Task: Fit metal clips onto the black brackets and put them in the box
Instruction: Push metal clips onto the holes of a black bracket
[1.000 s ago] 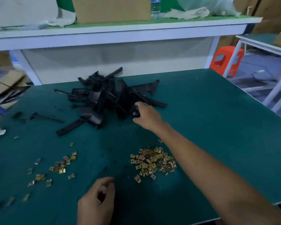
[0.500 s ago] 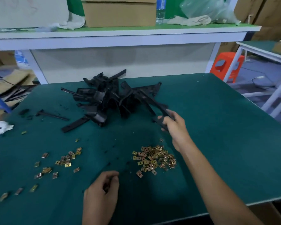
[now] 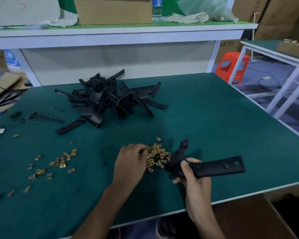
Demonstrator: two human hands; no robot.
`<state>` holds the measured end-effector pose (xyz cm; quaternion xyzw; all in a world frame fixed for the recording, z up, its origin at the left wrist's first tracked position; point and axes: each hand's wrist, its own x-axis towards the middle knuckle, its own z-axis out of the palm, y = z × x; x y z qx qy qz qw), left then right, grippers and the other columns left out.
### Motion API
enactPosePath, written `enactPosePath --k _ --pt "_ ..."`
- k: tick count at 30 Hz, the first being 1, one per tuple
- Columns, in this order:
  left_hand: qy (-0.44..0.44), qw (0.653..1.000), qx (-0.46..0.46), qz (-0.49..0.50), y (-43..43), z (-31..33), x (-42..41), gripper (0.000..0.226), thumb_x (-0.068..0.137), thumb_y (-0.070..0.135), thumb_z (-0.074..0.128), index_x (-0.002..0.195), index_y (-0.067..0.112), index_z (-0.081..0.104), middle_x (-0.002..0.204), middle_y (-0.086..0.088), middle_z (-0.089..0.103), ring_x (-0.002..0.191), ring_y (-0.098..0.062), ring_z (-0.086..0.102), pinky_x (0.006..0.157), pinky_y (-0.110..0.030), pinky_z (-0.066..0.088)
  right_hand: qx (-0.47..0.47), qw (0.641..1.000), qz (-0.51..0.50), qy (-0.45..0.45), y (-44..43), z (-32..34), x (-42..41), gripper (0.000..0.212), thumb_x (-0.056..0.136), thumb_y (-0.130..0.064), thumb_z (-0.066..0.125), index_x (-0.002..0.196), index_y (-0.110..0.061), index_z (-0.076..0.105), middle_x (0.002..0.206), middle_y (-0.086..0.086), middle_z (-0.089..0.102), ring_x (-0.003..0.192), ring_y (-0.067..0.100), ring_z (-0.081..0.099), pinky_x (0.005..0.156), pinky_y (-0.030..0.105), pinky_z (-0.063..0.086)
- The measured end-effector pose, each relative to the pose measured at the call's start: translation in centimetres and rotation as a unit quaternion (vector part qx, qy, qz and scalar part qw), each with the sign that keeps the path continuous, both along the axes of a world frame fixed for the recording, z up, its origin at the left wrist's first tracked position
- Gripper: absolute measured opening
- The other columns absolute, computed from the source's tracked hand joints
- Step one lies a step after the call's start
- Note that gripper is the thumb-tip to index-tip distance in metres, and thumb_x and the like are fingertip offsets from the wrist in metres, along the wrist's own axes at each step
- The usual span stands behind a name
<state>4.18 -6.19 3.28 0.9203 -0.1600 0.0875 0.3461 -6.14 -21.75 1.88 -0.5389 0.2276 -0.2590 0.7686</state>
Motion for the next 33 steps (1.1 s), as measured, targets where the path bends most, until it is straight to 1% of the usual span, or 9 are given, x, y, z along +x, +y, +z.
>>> enactPosePath --k 4,9,12,14,16,20,24,28,33 --pt "0.009 0.998 0.066 -0.009 -4.2 0.6 4.4 0.020 0.099 0.032 0.059 0.106 0.020 0.073 0.102 0.001 0.069 0.105 -0.022 0.054 0.090 -0.034 0.048 -0.020 1.000 -0.019 -0.002 0.4 -0.4 -0.2 0.016 0.103 -0.015 0.057 0.088 -0.016 0.064 0.074 0.007 0.065 0.051 0.023 0.059 0.055 0.039 0.052" --pt "0.067 0.989 0.135 -0.003 -7.1 0.0 7.6 0.024 0.098 0.038 0.060 0.109 0.021 0.072 0.107 0.000 0.071 0.112 -0.025 0.057 0.102 -0.036 0.044 -0.056 0.998 -0.012 0.007 0.7 -0.1 -0.4 0.020 0.103 -0.014 0.056 0.085 -0.015 0.063 0.065 0.013 0.061 0.048 0.031 0.059 0.053 0.035 0.051" --pt "0.099 0.991 0.087 -0.014 -7.3 0.2 8.1 0.010 0.094 0.027 0.068 0.100 0.020 0.070 0.100 0.003 0.071 0.104 -0.020 0.062 0.104 -0.035 0.043 -0.050 0.999 0.008 0.019 0.7 0.0 -0.5 0.016 0.103 -0.016 0.056 0.091 -0.007 0.060 0.067 0.012 0.060 0.052 0.032 0.060 0.055 0.036 0.052" --pt "0.123 0.992 0.029 -0.007 -6.9 0.7 7.6 0.004 0.093 0.023 0.070 0.095 0.024 0.066 0.089 0.011 0.065 0.095 -0.015 0.063 0.083 -0.026 0.048 -0.051 0.998 0.014 0.026 0.7 0.1 -0.5 0.016 0.103 -0.015 0.056 0.091 -0.005 0.059 0.066 0.006 0.061 0.051 0.030 0.060 0.055 0.040 0.053" --pt "0.131 0.991 -0.028 -0.008 -6.1 1.5 6.5 0.006 0.092 0.026 0.070 0.093 0.028 0.064 0.084 0.020 0.060 0.086 -0.005 0.062 0.068 -0.016 0.043 -0.044 0.998 0.015 0.029 0.6 0.2 -0.3 0.014 0.103 -0.010 0.055 0.091 -0.005 0.060 0.064 0.001 0.062 0.050 0.024 0.060 0.053 0.045 0.053" --pt "0.164 0.972 -0.169 -0.020 -2.7 1.8 2.2 0.011 0.094 0.031 0.069 0.104 0.036 0.069 0.095 0.021 0.070 0.090 0.010 0.063 0.075 -0.010 0.046 -0.024 0.998 0.049 0.031 0.4 0.6 -0.2 0.012 0.101 -0.006 0.057 0.090 -0.004 0.063 0.071 0.006 0.066 0.058 0.025 0.064 0.048 0.034 0.053" --pt "0.197 0.934 -0.297 0.009 0.9 1.1 -2.5 0.011 0.094 0.026 0.069 0.094 0.036 0.074 0.085 0.016 0.072 0.077 0.003 0.065 0.068 -0.013 0.049 0.060 0.993 0.100 0.012 1.0 1.3 -0.4 0.012 0.097 -0.012 0.062 0.100 0.000 0.063 0.085 0.011 0.074 0.073 0.023 0.072 0.049 0.031 0.054" --pt "0.226 0.923 -0.312 0.009 2.9 0.4 -5.4 0.020 0.100 0.022 0.060 0.089 0.038 0.066 0.079 -0.003 0.068 0.071 -0.008 0.062 0.067 -0.022 0.053 0.146 0.977 0.152 -0.015 2.7 1.4 -0.8 0.028 0.085 -0.024 0.065 0.101 -0.001 0.061 0.083 0.008 0.072 0.071 0.018 0.070 0.045 0.030 0.054" --pt "0.252 0.898 -0.360 0.005 3.4 1.1 -7.3 0.013 0.091 0.020 0.071 0.093 0.033 0.076 0.079 0.000 0.072 0.073 -0.008 0.064 0.071 -0.022 0.055 0.135 0.973 0.185 -0.011 3.4 0.8 -1.3 0.025 0.084 -0.026 0.067 0.096 -0.004 0.062 0.082 0.007 0.073 0.068 0.016 0.070 0.045 0.027 0.054"
